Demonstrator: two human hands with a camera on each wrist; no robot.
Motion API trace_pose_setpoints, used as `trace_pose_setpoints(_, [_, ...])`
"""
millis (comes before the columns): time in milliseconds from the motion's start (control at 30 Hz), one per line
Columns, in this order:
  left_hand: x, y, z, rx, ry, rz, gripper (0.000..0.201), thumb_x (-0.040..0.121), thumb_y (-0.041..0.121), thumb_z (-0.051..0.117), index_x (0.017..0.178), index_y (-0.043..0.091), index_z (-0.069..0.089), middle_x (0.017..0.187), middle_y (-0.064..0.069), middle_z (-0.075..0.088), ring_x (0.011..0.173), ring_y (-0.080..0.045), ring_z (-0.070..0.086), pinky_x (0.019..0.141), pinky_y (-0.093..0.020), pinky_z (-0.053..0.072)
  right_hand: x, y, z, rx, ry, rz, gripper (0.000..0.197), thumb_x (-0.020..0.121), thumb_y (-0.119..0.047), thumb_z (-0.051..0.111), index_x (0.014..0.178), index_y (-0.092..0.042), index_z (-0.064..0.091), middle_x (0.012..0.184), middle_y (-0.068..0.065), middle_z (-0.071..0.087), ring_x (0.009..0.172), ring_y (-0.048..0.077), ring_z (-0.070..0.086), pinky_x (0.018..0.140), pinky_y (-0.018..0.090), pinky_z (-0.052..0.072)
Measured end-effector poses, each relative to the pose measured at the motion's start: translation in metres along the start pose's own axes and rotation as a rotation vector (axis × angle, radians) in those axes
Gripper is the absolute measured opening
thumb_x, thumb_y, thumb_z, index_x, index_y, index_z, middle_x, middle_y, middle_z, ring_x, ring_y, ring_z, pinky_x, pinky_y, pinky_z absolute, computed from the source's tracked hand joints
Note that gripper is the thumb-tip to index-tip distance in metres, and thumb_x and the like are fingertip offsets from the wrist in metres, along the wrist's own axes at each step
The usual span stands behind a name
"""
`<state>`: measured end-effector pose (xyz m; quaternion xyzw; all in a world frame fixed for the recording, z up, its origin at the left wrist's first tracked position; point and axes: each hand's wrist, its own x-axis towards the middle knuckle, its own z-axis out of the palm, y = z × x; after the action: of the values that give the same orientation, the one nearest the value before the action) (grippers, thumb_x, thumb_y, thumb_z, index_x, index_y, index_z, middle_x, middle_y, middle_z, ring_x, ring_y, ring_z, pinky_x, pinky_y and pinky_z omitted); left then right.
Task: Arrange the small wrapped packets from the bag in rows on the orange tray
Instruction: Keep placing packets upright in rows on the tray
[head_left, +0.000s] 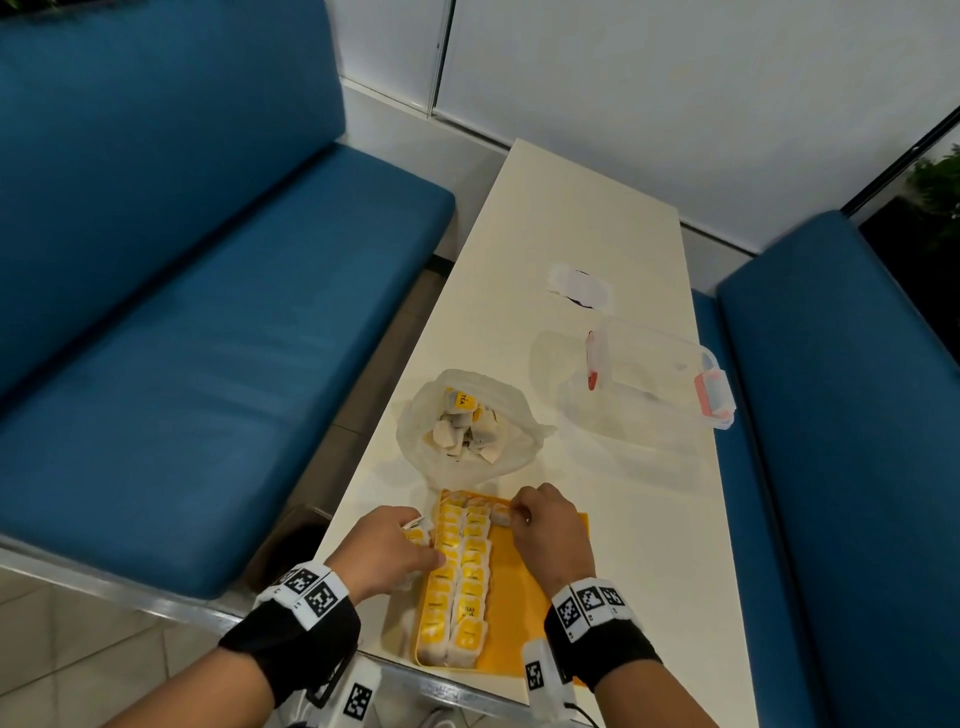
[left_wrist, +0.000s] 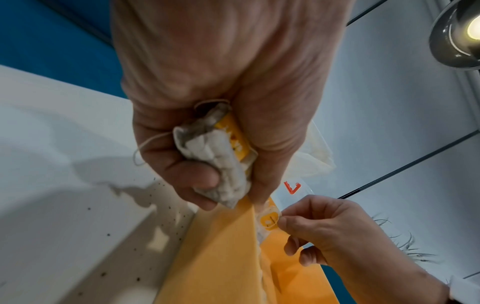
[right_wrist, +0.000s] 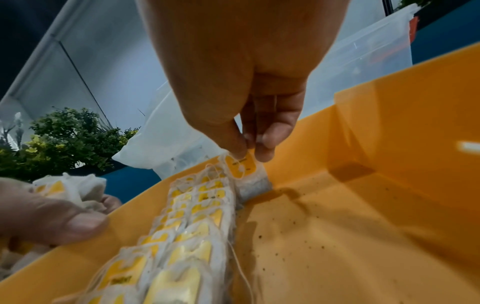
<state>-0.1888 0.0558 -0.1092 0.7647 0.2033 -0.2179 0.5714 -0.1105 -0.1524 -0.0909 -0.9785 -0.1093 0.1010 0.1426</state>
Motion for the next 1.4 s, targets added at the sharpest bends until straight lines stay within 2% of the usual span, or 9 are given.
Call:
trace_pose_setpoints(433, [0.003, 0.000, 0.000, -0.001, -0.030, 0.012, 0.017, 0.078, 0.023, 0.085, 0.088, 0.017, 0.072, 0.076, 0.007, 0.072, 0.066, -0.006, 0.067, 0.053, -0.019, 0.050, 0.006, -0.008, -0.001, 0.031, 0.003, 0.068, 0.018, 0.093, -0.021, 0.054, 0.109, -0.014, 0.058, 0.104, 0.002, 0.059, 0.096, 0.022, 0.059, 0.069, 0.027, 0.038])
trace_pose_setpoints(600, [0.003, -0.001, 0.000, -0.014, -0.048, 0.010, 0.020, 0.077, 0.025, 0.086, 0.086, 0.017, 0.071, 0.074, 0.007, 0.071, 0.065, -0.006, 0.065, 0.052, -0.019, 0.049, 0.005, -0.008, 0.000, 0.025, 0.005, 0.066, 0.011, 0.094, -0.021, 0.054, 0.100, -0.013, 0.058, 0.101, 0.004, 0.059, 0.091, 0.022, 0.059, 0.067, 0.027, 0.038])
trace_pose_setpoints(833, [0.005, -0.005, -0.010, -0.160, -0.097, -0.050, 0.095, 0.050, 0.052, 0.096, 0.131, 0.013, 0.062, 0.118, -0.009, 0.072, 0.085, -0.018, 0.067, 0.050, -0.023, 0.052, 0.002, -0.005, -0.002, 0.080, 0.010, 0.064, 0.017, 0.090, -0.016, 0.054, 0.105, -0.014, 0.061, 0.105, 0.004, 0.060, 0.095, 0.020, 0.059, 0.075, 0.028, 0.047])
trace_pose_setpoints(900, [0.002, 0.000, -0.010, -0.176, -0.128, -0.023, 0.075, 0.059, 0.042, 0.096, 0.122, 0.015, 0.067, 0.109, -0.006, 0.076, 0.085, -0.017, 0.071, 0.052, -0.024, 0.051, 0.000, -0.005, -0.004, 0.095, 0.021, 0.059, 0.019, 0.089, -0.015, 0.054, 0.106, -0.014, 0.061, 0.105, 0.004, 0.061, 0.095, 0.020, 0.060, 0.076, 0.027, 0.048])
trace_pose_setpoints(967, [-0.004, 0.009, -0.010, -0.166, -0.163, 0.011, 0.034, 0.074, 0.027, 0.090, 0.102, 0.019, 0.072, 0.086, 0.004, 0.077, 0.069, -0.006, 0.069, 0.052, -0.022, 0.049, -0.003, -0.005, -0.008, 0.116, 0.043, 0.055, 0.021, 0.089, -0.016, 0.055, 0.109, -0.015, 0.062, 0.105, 0.002, 0.061, 0.095, 0.018, 0.060, 0.076, 0.028, 0.050])
trace_pose_setpoints(1033, [-0.008, 0.016, -0.009, -0.169, -0.186, 0.054, 0.018, 0.080, 0.019, 0.085, 0.092, 0.022, 0.071, 0.072, 0.010, 0.074, 0.056, -0.001, 0.065, 0.049, -0.019, 0.047, -0.007, -0.008, -0.015, 0.160, 0.076, 0.026, 0.022, 0.087, -0.016, 0.058, 0.109, -0.017, 0.064, 0.104, 0.000, 0.061, 0.090, 0.015, 0.060, 0.076, 0.026, 0.049])
trace_pose_setpoints(1167, [-0.012, 0.026, -0.007, -0.186, -0.260, 0.108, 0.021, 0.079, 0.012, 0.084, 0.092, 0.023, 0.071, 0.075, 0.010, 0.074, 0.062, -0.002, 0.067, 0.048, -0.016, 0.046, -0.020, -0.025, -0.036, 0.417, 0.067, -0.140, 0.021, 0.083, -0.008, 0.067, 0.097, -0.024, 0.069, 0.093, -0.009, 0.063, 0.078, 0.009, 0.060, 0.068, 0.008, 0.043])
trace_pose_setpoints(1300, [-0.014, 0.034, -0.004, -0.109, -0.318, 0.159, 0.028, 0.076, 0.011, 0.084, 0.098, 0.024, 0.072, 0.079, 0.012, 0.073, 0.071, -0.004, 0.068, 0.053, -0.017, 0.048, -0.030, -0.047, -0.055, 0.589, -0.103, -0.213, 0.020, 0.081, -0.015, 0.075, 0.094, -0.030, 0.073, 0.095, -0.010, 0.067, 0.079, 0.011, 0.063, 0.067, 0.010, 0.045])
trace_pose_setpoints(1400, [-0.016, 0.041, -0.001, -0.030, -0.339, 0.206, 0.039, 0.075, 0.013, 0.085, 0.098, 0.039, 0.069, 0.076, 0.023, 0.071, 0.070, 0.004, 0.066, 0.055, -0.014, 0.047, -0.031, -0.054, -0.059, 0.569, -0.173, -0.249, 0.018, 0.082, -0.018, 0.076, 0.096, -0.029, 0.075, 0.097, -0.010, 0.066, 0.081, 0.008, 0.063, 0.069, 0.011, 0.045])
